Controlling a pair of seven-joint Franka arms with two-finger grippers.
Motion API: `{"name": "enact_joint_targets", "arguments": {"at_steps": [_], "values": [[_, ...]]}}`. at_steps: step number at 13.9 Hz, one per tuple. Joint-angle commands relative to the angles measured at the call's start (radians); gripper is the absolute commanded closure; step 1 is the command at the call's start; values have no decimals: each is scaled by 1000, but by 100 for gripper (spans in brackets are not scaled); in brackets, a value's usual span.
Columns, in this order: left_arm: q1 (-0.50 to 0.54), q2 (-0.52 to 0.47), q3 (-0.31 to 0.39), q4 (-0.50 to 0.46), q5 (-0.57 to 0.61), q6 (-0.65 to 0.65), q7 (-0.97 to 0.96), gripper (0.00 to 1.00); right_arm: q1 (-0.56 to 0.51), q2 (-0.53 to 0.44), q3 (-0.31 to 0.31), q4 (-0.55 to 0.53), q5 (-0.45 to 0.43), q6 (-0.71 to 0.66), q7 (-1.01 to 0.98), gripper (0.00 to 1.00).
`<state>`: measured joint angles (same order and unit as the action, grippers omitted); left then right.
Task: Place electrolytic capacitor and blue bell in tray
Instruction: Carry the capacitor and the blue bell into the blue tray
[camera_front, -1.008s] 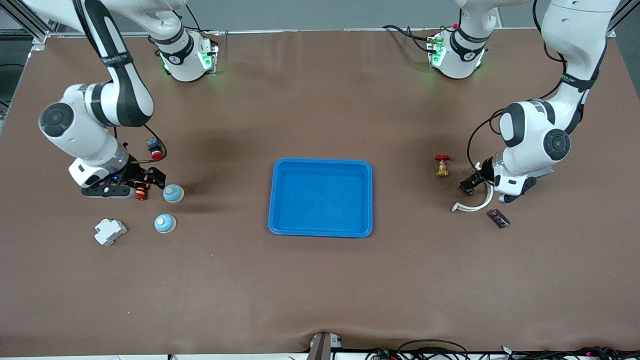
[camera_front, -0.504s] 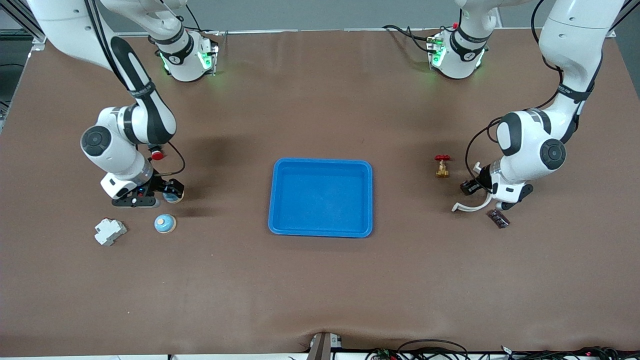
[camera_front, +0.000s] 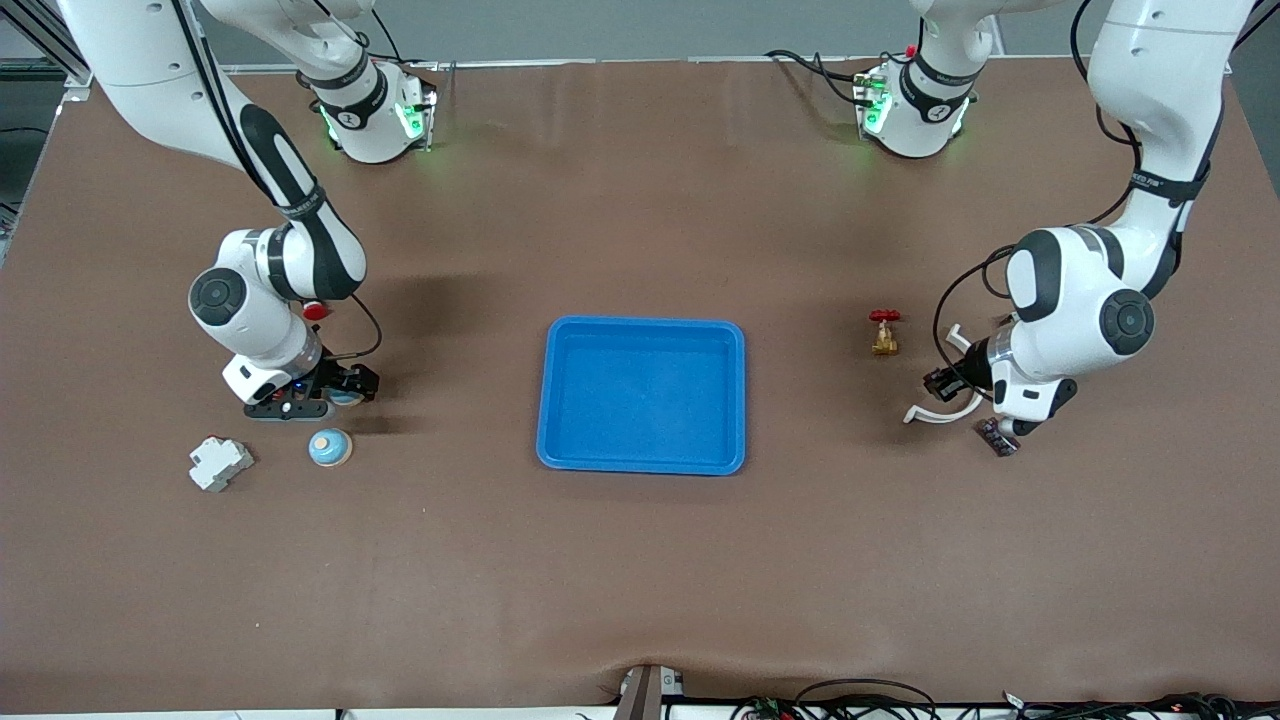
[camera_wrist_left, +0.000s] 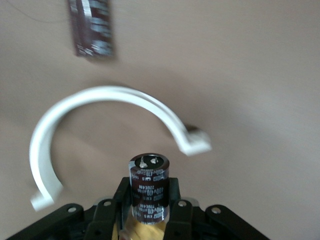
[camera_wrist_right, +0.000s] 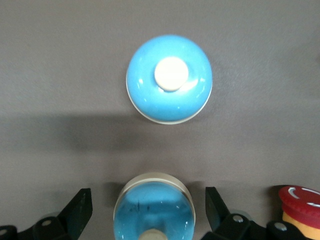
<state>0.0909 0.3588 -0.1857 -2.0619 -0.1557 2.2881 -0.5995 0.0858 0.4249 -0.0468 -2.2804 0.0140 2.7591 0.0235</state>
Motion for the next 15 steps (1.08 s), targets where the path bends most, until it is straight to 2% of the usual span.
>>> {"name": "enact_joint_targets", "arguments": {"at_steps": [1,2,3,4,5,8,10,12,15], "values": [[-10,-20,-78,65,13,-102,-155,100,6,26,-4,5,-13,4,-1,0],[-11,-18,-116,68,13,-101,-219,100,6,26,-4,5,-13,-2,-4,0],[-16,-15,-151,74,13,-93,-282,100,5,25,-4,5,-13,-10,-26,18],[-31,-8,-171,86,11,-81,-346,100,0,25,-4,4,-13,-15,-62,69],[-57,6,-176,106,2,-79,-402,100,-3,23,-4,4,-13,-22,-73,100],[-218,73,-170,186,11,-32,-666,100,6,5,-2,25,-11,-103,-63,100],[-290,152,-163,284,39,-15,-854,100,20,-30,7,97,3,-279,-36,100],[-333,216,-166,359,108,-13,-994,100,87,-55,12,189,4,-460,124,100],[-382,281,-164,405,174,-13,-1108,100,216,-57,12,268,6,-519,353,100]]}}
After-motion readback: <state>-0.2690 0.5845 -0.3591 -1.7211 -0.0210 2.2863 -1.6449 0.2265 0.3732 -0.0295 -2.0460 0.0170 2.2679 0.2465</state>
